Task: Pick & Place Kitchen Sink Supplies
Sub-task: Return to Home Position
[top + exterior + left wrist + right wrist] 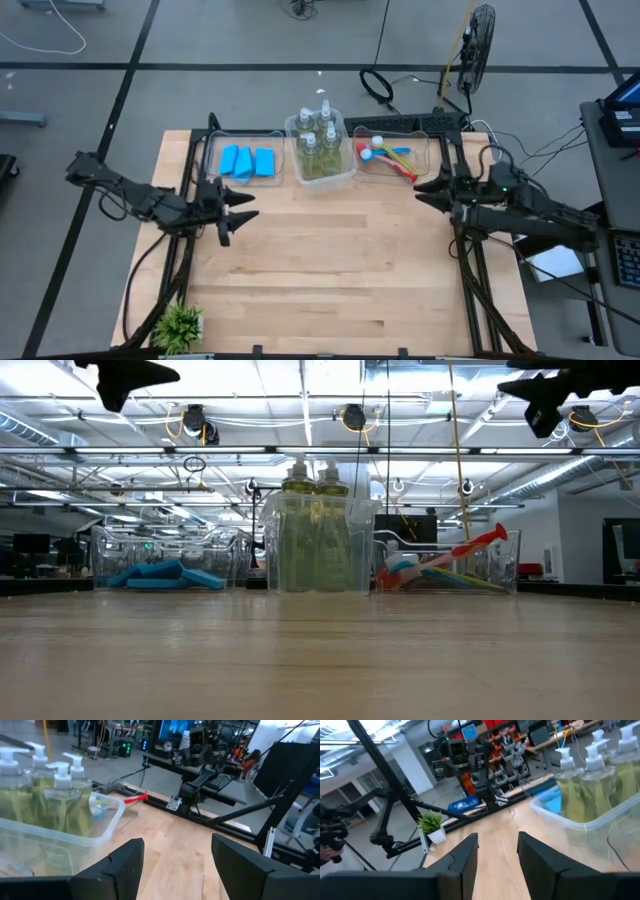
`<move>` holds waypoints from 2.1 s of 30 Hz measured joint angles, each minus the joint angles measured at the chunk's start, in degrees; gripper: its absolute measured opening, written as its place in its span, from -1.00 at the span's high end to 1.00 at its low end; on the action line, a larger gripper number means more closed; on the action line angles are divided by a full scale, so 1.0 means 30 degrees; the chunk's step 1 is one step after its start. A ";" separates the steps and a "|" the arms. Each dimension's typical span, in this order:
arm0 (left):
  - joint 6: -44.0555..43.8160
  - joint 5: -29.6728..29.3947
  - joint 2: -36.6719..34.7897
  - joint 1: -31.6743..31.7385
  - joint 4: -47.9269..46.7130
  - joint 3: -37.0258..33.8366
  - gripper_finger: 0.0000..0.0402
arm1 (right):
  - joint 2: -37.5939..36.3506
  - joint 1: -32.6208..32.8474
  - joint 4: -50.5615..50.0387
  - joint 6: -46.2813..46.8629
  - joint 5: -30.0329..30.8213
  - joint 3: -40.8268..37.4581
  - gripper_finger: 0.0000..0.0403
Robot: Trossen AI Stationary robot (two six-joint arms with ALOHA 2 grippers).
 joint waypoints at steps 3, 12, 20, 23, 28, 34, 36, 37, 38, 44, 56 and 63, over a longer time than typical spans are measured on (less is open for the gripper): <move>0.0449 -0.0684 -0.0405 -0.0683 -0.0122 -0.0095 -0.17 | -0.1354 0.0008 -0.0779 -0.0033 0.0022 -0.0007 0.37; 0.0257 -0.1708 -0.1771 -0.1325 0.2398 -0.3184 -0.17 | -0.3638 0.0006 -0.3277 -0.0550 0.0541 0.0000 0.38; -0.0386 -0.0781 -0.2734 -0.0473 0.3483 -0.5378 -0.17 | -0.4171 0.0000 -0.2576 -0.0930 0.0568 -0.1319 0.37; -0.0280 0.0201 -0.3043 0.0443 0.3411 -0.5530 -0.17 | -0.4234 0.0000 -0.1546 -0.0515 0.0514 -0.2335 0.37; 0.0454 0.2517 -0.4485 0.2254 0.2103 -0.5530 -0.17 | -0.4237 0.0000 -0.1253 -0.0405 0.0475 -0.2704 0.37; 0.0358 0.2745 -0.8236 0.3629 -0.1241 -0.5530 -0.17 | -0.4554 0.0000 -0.1221 -0.0438 -0.0528 -0.2445 0.37; 0.0733 0.2998 -0.9706 0.3688 -0.1978 -0.5530 -0.17 | -0.4547 0.0000 -0.1479 -0.0470 -0.0511 -0.2448 0.37; 0.0908 0.3066 -1.0362 0.3665 -0.2390 -0.5523 -0.17 | -0.4547 0.0000 -0.1645 -0.0477 -0.0489 -0.2448 0.37; 0.1018 0.3107 -1.1022 0.3654 -0.2864 -0.5523 -0.17 | -0.4554 0.0000 -0.2015 -0.0483 -0.0493 -0.2443 0.37; 0.1313 0.2860 -1.1941 0.3651 -0.4277 -0.5544 -0.17 | -0.4532 0.0000 -0.2317 -0.0634 0.1181 -0.2758 0.37; 0.1245 0.1891 -1.1849 0.3659 -0.5085 -0.5530 -0.17 | -0.4518 -0.0007 0.1874 0.0295 0.2069 -0.6834 0.37; 0.1260 0.1766 -1.1841 0.3673 -0.5657 -0.5530 -0.17 | -0.4513 -0.0007 0.2058 0.0420 0.2121 -0.7844 0.37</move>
